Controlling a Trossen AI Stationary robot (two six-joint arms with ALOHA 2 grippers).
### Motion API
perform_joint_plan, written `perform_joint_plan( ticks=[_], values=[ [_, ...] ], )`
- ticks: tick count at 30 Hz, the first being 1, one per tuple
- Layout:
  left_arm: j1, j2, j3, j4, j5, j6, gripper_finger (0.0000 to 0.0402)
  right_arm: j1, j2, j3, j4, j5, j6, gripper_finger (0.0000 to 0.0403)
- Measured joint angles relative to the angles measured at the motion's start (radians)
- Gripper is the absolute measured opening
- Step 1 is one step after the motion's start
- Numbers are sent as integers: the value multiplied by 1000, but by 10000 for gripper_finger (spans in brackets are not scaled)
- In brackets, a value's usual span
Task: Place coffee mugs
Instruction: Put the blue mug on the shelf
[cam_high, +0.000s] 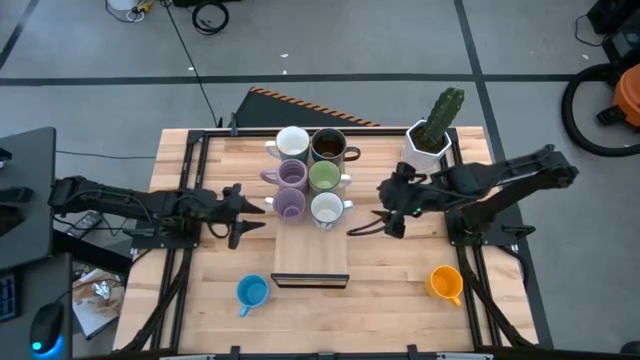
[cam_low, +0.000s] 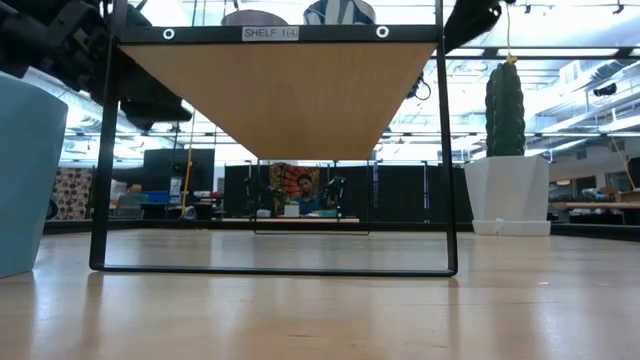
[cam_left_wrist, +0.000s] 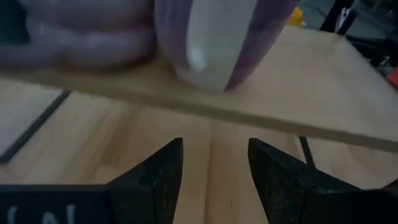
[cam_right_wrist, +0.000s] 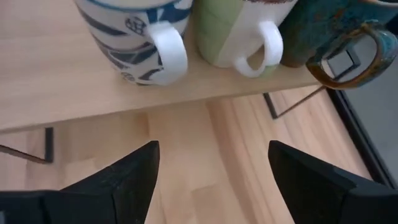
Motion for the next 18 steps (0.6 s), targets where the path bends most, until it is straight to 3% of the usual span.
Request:
perform_joint_plan(
  ticks=[4, 7, 10, 12, 14, 18],
  values=[
    [-1, 0, 0, -51, 16, -66, 187, -9, -72, -131, 153, 21, -25, 307],
    [-1, 0, 0, -71, 108, -129, 187, -8, -81, -229, 301, 17, -70, 307],
    [-19, 0, 0, -74, 227, -235, 187, 0, -71, -300, 334, 21, -104, 306],
    [-63, 0, 13, -98, 247, -294, 187, 0, -73, -331, 367, 35, -111, 303],
    [-127, 0, 40, -139, 199, -334, 187, 0, -78, -348, 392, 38, -129, 299],
    [-276, 0, 138, -287, -13, -399, 187, 3, -84, -358, 456, 37, -178, 291]
  ],
)
